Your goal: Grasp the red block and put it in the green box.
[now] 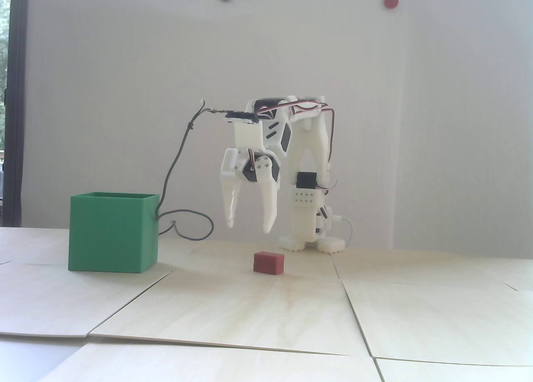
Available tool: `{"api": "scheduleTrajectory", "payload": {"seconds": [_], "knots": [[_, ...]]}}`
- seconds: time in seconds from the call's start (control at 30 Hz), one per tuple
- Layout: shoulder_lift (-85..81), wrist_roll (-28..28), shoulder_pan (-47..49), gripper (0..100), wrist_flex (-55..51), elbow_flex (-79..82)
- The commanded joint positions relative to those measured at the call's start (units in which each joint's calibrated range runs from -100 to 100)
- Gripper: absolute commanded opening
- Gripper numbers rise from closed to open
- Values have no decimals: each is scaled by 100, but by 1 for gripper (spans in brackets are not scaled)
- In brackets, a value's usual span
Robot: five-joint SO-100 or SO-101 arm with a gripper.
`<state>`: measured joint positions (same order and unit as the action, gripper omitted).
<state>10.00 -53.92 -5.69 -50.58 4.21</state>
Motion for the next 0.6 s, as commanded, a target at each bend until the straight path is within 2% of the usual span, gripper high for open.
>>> {"api": "scheduleTrajectory", "payload": {"seconds": [0.0,0.27,0.57], "knots": [[-73,-43,123,23,75,-279],[338,-33,163,23,84,-314],[-294,-38,179,23,84,174]]}}
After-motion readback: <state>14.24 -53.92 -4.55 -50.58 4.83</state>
